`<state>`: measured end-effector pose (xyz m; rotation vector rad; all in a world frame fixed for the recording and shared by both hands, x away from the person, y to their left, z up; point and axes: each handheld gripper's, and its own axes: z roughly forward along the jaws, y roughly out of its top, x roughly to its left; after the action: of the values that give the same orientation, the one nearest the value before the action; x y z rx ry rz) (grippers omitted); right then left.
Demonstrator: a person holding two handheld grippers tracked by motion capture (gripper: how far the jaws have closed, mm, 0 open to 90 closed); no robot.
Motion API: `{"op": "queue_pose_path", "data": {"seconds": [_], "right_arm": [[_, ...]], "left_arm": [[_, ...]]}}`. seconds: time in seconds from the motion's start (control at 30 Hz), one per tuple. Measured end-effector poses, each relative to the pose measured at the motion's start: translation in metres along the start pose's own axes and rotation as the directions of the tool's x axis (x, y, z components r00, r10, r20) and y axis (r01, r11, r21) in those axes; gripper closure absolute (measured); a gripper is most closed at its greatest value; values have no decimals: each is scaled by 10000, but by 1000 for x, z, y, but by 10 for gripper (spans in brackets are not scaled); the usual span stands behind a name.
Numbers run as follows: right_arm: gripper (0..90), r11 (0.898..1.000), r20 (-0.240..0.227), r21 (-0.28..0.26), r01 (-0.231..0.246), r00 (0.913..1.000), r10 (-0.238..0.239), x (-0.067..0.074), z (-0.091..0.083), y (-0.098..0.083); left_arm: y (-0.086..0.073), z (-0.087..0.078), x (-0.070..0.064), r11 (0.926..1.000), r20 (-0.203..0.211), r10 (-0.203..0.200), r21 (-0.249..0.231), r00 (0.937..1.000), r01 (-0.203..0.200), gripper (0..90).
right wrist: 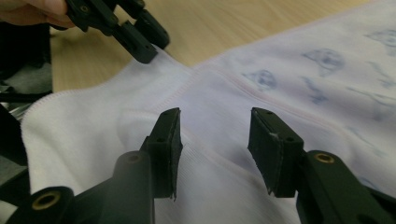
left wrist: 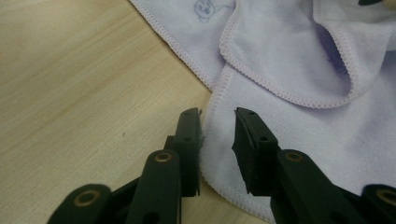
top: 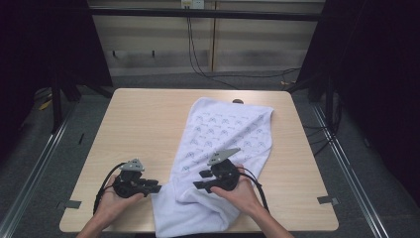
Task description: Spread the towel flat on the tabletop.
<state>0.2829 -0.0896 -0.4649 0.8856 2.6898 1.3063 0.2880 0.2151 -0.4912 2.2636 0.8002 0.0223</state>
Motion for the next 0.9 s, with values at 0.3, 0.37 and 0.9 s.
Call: {"op": "queue_pose_path", "data": {"seconds": [0.3, 0.37, 0.9], "right_arm": [[533, 9989, -207, 462, -36, 9998, 45, -5, 56, 24], [558, 9975, -162, 678, 221, 9996, -210, -3, 66, 23], [741, 9989, 277, -345, -329, 9990, 338, -16, 14, 6]], "left_arm": [[-1, 1, -6, 9987, -657, 511, 38, 9965, -510, 881], [-2, 1, -4, 9993, -533, 348, -92, 9980, -353, 883], [3, -5, -2, 9959, -293, -101, -900, 9995, 74, 884]]}}
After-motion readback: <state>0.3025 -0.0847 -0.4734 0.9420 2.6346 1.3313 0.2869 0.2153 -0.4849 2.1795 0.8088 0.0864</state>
